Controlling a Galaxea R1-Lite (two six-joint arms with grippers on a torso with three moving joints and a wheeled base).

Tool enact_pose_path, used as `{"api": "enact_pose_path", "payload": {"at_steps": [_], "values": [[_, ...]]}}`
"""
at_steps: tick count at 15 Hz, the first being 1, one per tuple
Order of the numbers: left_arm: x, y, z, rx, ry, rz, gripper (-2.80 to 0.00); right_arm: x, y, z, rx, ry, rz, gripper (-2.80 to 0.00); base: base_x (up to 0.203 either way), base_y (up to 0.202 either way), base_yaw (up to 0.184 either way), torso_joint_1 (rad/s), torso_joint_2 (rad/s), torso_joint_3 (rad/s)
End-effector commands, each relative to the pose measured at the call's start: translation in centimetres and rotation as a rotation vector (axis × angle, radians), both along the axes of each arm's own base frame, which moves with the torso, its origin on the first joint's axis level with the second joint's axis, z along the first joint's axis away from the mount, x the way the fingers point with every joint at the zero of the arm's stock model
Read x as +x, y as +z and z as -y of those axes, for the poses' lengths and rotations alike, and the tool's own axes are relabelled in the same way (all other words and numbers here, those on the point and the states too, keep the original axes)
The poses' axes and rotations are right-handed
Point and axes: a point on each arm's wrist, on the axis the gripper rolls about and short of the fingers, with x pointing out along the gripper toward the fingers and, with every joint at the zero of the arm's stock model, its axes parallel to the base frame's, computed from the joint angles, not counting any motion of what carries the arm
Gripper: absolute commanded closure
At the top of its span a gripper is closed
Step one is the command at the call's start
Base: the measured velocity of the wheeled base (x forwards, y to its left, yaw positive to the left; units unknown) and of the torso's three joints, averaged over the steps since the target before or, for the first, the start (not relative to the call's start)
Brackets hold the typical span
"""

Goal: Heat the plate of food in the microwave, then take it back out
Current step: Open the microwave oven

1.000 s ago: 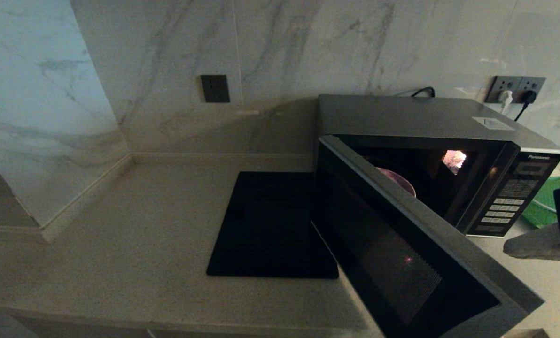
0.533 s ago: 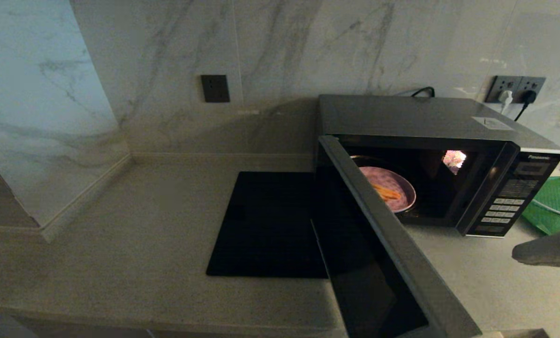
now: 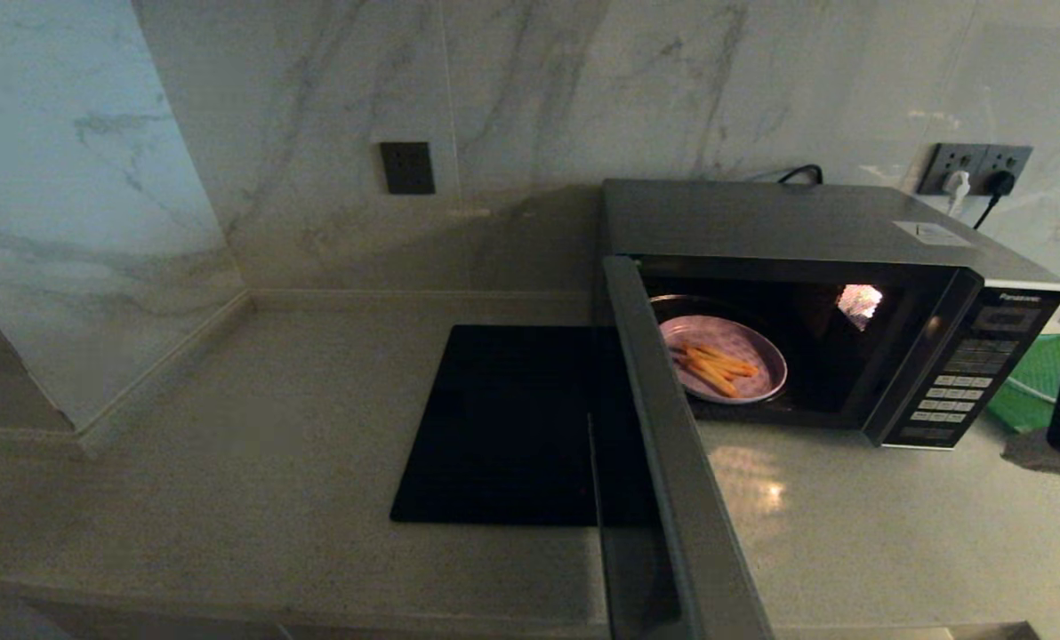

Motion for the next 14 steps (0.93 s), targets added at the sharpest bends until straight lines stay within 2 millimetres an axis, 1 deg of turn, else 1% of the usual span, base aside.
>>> {"api": "enact_pose_path", "payload": {"at_steps": [1, 4, 6, 8, 9, 11, 12, 14], "values": [[0.0, 0.0, 0.0, -0.001, 0.001, 0.000, 0.00, 2.6, -0.7, -0.5, 0.015, -0.054, 0.021, 0.00, 0.000, 0.000, 0.000, 0.000, 0.00, 0.000], [0.0, 0.0, 0.0, -0.001, 0.000, -0.001, 0.00, 7.4, -1.4, -1.8, 0.041, -0.095, 0.096, 0.00, 0.000, 0.000, 0.000, 0.000, 0.00, 0.000], [0.0, 0.0, 0.0, -0.001, 0.001, 0.000, 0.00, 10.5, -1.7, -2.2, 0.047, -0.134, 0.152, 0.00, 0.000, 0.000, 0.000, 0.000, 0.00, 0.000], [0.0, 0.0, 0.0, -0.001, 0.000, 0.000, 0.00, 13.6, -4.0, -1.4, 0.041, -0.204, 0.109, 0.00, 0.000, 0.000, 0.000, 0.000, 0.00, 0.000], [0.0, 0.0, 0.0, -0.001, 0.000, 0.000, 0.00, 14.9, -5.7, -0.6, 0.065, -0.255, 0.079, 0.00, 0.000, 0.000, 0.000, 0.000, 0.00, 0.000], [0.0, 0.0, 0.0, -0.001, 0.001, 0.000, 0.00, 15.8, -8.2, 0.5, 0.119, -0.303, 0.056, 0.00, 0.000, 0.000, 0.000, 0.000, 0.00, 0.000], [0.0, 0.0, 0.0, -0.001, 0.000, 0.000, 0.00, 16.2, -9.1, 0.8, 0.143, -0.307, 0.065, 0.00, 0.000, 0.000, 0.000, 0.000, 0.00, 0.000], [0.0, 0.0, 0.0, -0.001, 0.001, 0.000, 0.00, 16.5, -9.8, 1.3, 0.155, -0.318, 0.056, 0.00, 0.000, 0.000, 0.000, 0.000, 0.00, 0.000]]}}
